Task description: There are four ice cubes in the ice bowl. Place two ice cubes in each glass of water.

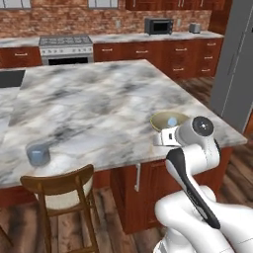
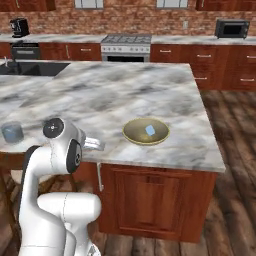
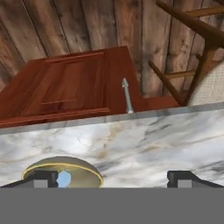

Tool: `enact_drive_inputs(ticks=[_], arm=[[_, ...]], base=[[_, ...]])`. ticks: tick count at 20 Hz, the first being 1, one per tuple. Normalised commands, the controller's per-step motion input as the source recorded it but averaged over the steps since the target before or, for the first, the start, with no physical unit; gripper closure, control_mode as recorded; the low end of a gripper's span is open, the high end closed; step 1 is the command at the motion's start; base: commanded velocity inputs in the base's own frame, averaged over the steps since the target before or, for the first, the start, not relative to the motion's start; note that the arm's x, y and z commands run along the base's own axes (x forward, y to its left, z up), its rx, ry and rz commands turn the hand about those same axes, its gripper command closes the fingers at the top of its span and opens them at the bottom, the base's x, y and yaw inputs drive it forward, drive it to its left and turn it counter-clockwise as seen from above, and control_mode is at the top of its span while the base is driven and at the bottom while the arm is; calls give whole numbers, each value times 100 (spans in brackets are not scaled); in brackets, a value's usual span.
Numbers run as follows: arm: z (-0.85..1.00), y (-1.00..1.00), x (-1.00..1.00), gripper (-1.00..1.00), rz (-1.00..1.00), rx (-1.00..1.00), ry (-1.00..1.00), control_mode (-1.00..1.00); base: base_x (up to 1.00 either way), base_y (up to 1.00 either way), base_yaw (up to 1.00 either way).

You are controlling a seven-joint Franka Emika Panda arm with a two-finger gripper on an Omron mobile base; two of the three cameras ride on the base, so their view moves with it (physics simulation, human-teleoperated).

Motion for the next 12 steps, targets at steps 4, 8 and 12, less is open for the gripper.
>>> enact_drive_inputs(ticks=[4,8,12], arm=[[0,0,0,-100,0,0,0,100],[0,0,0,-100,0,0,0,100],[0,0,0,-100,0,0,0,100]], base=[[70,-59,0],[58,-48,0],[48,-33,-3]])
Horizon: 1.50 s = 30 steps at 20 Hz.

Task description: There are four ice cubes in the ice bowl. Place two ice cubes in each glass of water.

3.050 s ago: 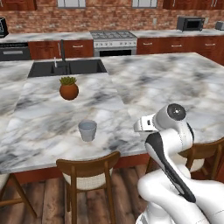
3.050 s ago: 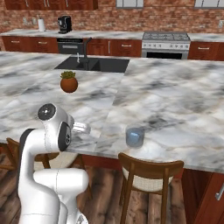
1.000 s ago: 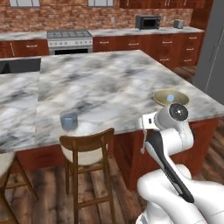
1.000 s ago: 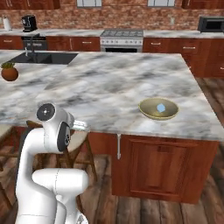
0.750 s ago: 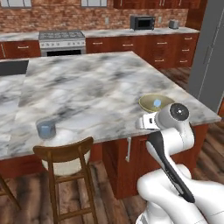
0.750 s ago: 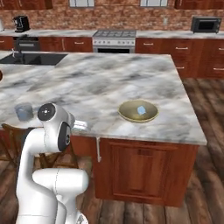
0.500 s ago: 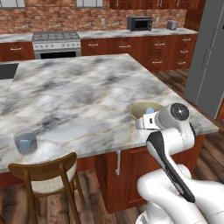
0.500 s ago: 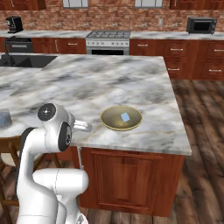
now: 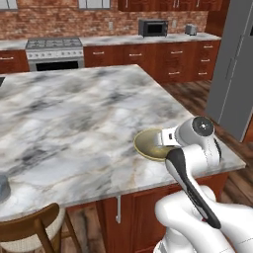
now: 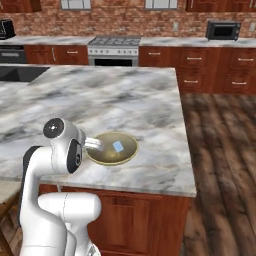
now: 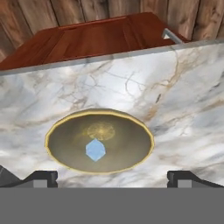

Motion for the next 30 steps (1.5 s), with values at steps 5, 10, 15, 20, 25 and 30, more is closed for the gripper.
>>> enact_drive_inputs(ticks=[5,10,15,20,25,30], arm=[[0,0,0,-100,0,0,0,100],[0,0,0,-100,0,0,0,100],[0,0,8,-100,-2,0,-1,-100],[2,0,15,-100,-1,0,-6,-100],[0,-9,33,-100,16,0,0,-100],[0,-11,25,-100,13,0,9,-100]], base=[[29,-4,-11],[29,0,-15],[30,0,-10],[0,0,0],[0,0,0],[0,0,0]])
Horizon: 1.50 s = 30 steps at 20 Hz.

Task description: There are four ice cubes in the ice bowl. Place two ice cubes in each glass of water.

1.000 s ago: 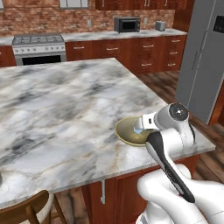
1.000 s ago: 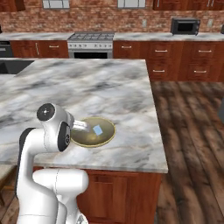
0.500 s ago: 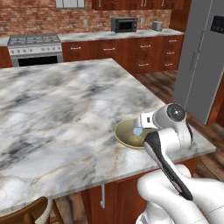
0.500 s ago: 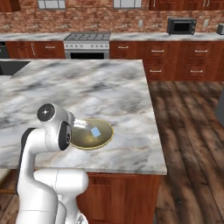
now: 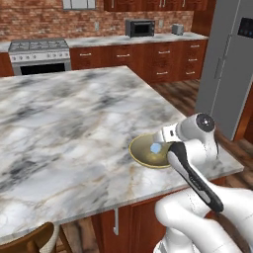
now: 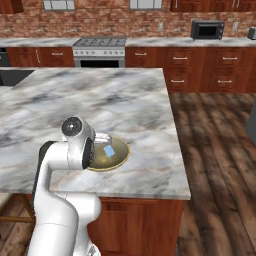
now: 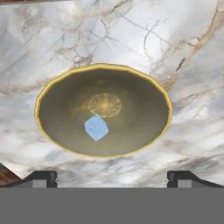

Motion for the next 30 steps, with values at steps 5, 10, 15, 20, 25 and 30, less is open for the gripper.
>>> enact_drive_inputs(ticks=[5,10,15,20,25,30], arm=[[-3,0,26,-100,12,-5,33,-100],[-15,0,24,-100,13,-13,33,-100],[-26,0,22,-100,12,-17,5,-100],[-42,0,13,-100,11,-22,2,-100],[-53,-6,2,-100,8,-9,0,-100],[-30,0,20,-100,3,-3,0,-100]], base=[[0,0,0],[0,0,0],[0,0,0],[0,0,0],[0,0,0],[0,0,0]])
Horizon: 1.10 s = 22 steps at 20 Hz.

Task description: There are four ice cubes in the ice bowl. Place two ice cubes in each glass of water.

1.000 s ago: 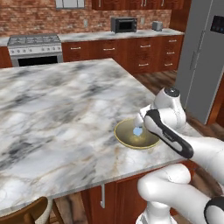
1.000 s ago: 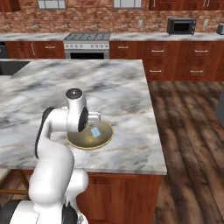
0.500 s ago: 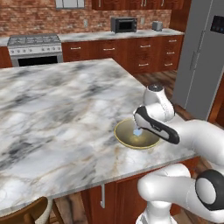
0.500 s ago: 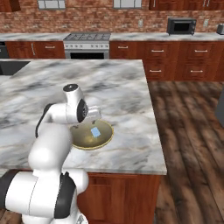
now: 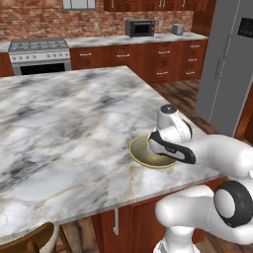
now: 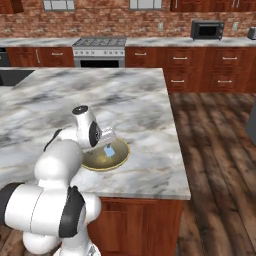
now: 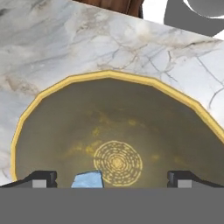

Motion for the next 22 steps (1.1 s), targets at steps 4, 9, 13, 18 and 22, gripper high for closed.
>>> enact_drive_inputs(ticks=[4,9,13,18,22], arm=[[-24,0,33,-100,2,-3,0,-100],[-22,0,36,-100,2,-2,0,-100],[-22,0,40,-100,2,-2,0,-100],[-26,0,39,-100,2,-2,0,-100],[-23,0,33,-100,1,-1,0,-100]], base=[[0,0,0],[0,0,0],[0,0,0],[0,0,0],[0,0,0]])
